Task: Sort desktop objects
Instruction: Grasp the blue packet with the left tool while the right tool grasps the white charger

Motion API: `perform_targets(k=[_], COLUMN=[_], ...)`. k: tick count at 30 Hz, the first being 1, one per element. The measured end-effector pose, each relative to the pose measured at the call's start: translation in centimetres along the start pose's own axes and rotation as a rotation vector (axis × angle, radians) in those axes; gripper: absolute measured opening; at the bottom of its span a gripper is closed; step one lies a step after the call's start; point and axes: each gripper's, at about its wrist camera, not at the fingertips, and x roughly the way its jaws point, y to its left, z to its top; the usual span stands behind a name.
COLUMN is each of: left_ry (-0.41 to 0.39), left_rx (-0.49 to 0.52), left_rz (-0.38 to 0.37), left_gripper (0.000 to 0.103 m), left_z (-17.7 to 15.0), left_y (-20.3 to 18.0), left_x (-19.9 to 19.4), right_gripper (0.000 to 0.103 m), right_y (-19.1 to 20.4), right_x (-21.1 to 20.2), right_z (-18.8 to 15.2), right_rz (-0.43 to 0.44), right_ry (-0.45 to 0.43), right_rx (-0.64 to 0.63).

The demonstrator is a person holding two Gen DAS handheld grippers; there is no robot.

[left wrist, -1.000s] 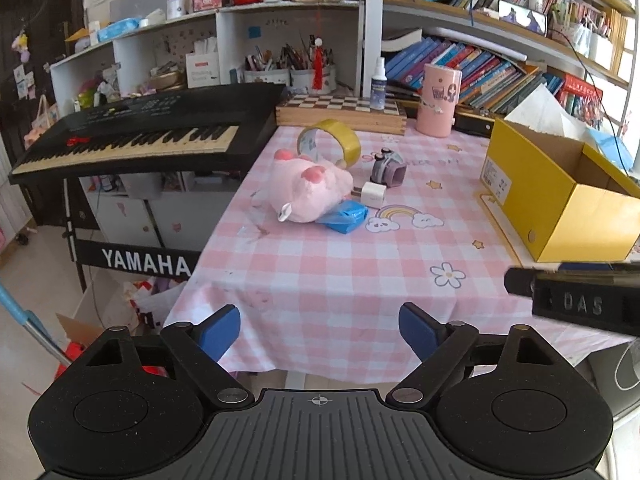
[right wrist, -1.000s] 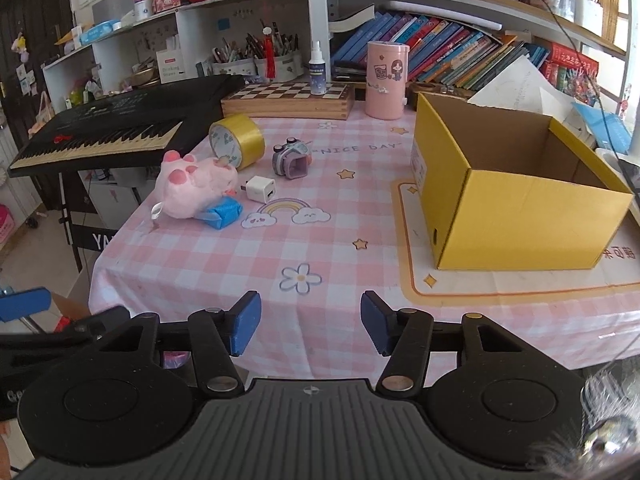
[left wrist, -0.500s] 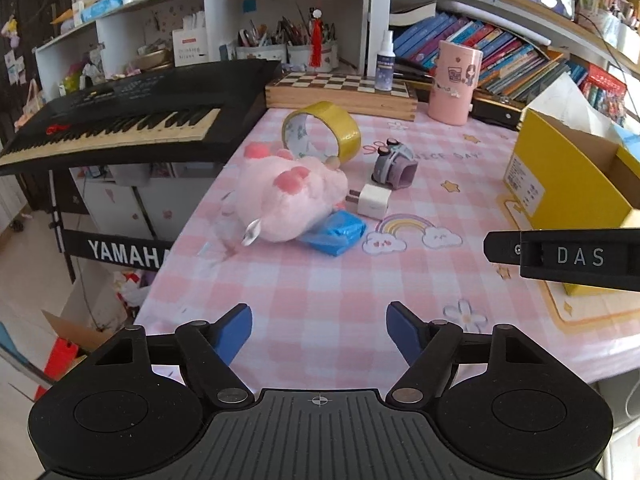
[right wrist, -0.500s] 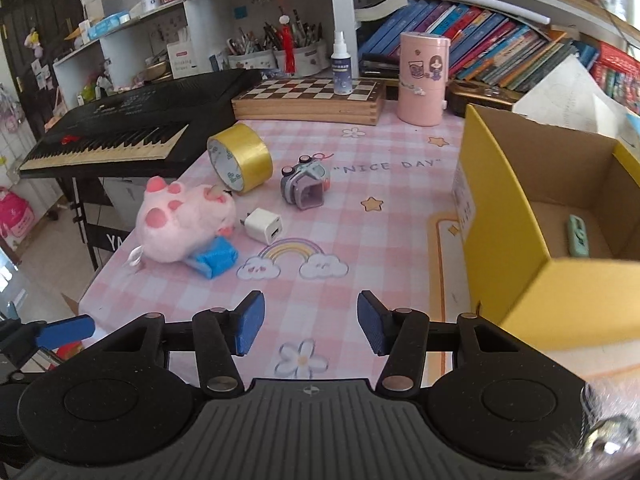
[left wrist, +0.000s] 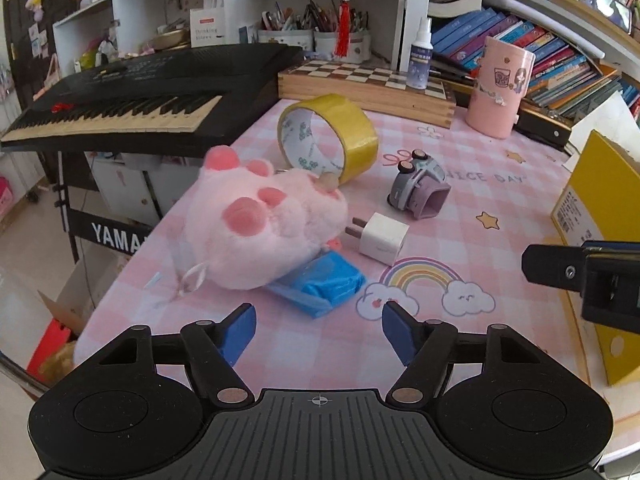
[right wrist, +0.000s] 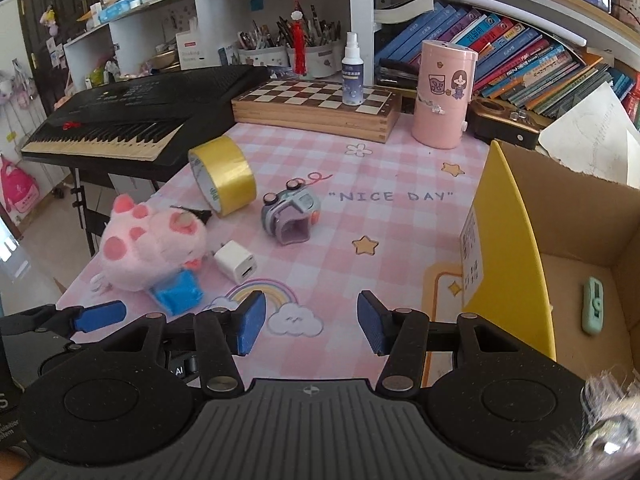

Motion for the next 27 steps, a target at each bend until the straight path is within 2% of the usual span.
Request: perform_targets(k=[6, 8, 9, 13, 16, 18, 22, 27], left_ry=[-0.005, 0.006, 0.012, 0.008, 0.024, 0.041, 0.046, 0.041], left_rx=[-0.064, -0.078, -0.074, -0.034, 0.021, 0.041, 0.015, 0.008], left_rz=[0.040, 0.052, 0.060, 0.050, 0.026, 0.017, -0.005, -0.007], left_gripper=[0.066, 0.059, 0.052, 0.042, 0.039, 0.039, 0.038, 0.038], left_z=[1.3, 1.5, 1.5, 1.2, 0.7, 0.2, -0.2, -0.3], left_y=[-0.6, -0.6, -0.5, -0.3, 0.3, 1.1, 2.7, 3.7], left_x=[2.2, 2.9, 3.1, 2.7, 1.7, 0.9, -0.1, -0.7], right_gripper=[0.049, 0.049, 0.049, 0.049, 0.049, 0.048, 0.046, 0.038], right_y=[-0.6, -0.6, -0.6, -0.2, 0.8, 2.0, 4.4, 5.5], right_x=[1.5, 1.9, 2.2, 3.7, 5.1, 6.1, 8.3, 10.4], right_z=[1.1, 1.5, 1.6, 1.9, 2.2, 2.4, 2.2, 2.1], right_rz=[0.000, 0.010, 0.015, 0.051, 0.097, 0.118, 0.132, 0.154], right_ry=[0.011, 0.013, 0.013, 0.040, 0.059, 0.051, 0.028, 0.059], right_rx=[-0.014, -0.025, -0.029, -0.025, -0.045, -0.102, -0.242, -0.280])
